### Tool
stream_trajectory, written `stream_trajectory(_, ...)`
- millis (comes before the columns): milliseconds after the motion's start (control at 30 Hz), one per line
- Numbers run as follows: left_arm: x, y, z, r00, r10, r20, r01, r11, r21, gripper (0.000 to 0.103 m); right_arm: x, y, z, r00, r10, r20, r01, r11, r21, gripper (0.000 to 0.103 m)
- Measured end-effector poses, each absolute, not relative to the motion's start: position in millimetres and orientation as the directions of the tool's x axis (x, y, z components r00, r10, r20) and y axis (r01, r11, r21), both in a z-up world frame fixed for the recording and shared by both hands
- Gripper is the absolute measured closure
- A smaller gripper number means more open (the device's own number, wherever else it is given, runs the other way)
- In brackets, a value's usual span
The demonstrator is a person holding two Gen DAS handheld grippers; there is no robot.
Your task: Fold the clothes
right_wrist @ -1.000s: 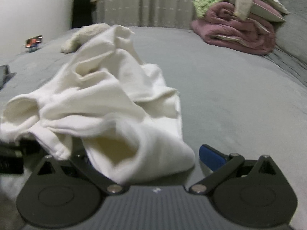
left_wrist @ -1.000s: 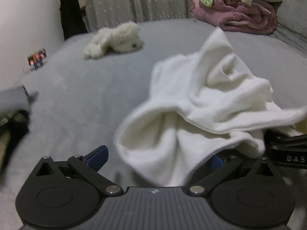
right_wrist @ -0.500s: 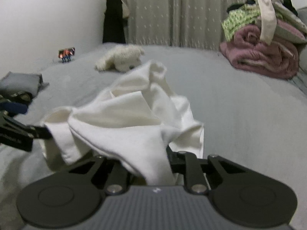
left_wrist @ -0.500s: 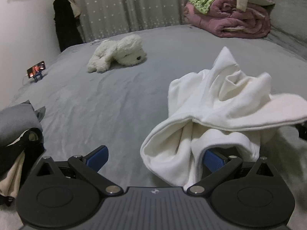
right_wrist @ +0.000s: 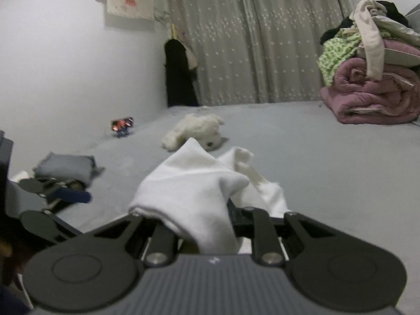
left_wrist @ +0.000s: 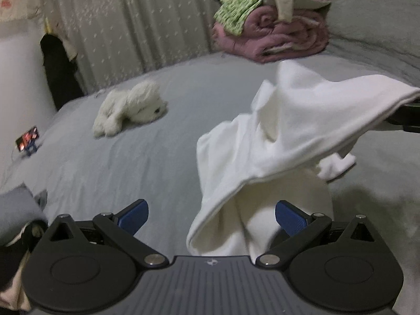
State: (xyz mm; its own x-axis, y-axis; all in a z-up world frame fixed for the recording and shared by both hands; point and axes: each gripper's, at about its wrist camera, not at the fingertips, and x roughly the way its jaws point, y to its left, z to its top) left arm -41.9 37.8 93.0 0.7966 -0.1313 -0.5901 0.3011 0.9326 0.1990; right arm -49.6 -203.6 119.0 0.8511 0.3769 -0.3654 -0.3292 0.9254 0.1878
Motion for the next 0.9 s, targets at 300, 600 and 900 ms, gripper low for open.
stream_trajectory(300,-35.7,15.4,103.9,0.830,-0.187,-0.525,0.358,0.902,0.244,0.000,-30.5,-193.5,142.9,0.817,0.453,-0.355,-0.393,0.890,0.231,0.086)
stream_trajectory(600,5.8,14.5,114.0,0.876,-0.159,-0.455,0.306,0.913,0.271,0.032,11.8,-178.1,178.2,0.747,0.577,-0.330,-0.524,0.816,0.242,0.064)
stream_trajectory(900,50.9,73.0,111.0,0.816,-0.110,-0.568,0.112,0.993,-0.032,0.092,39.1,-198.5,126.0,0.768,0.408,-0.495,-0.401,0.908,0.126,0.015)
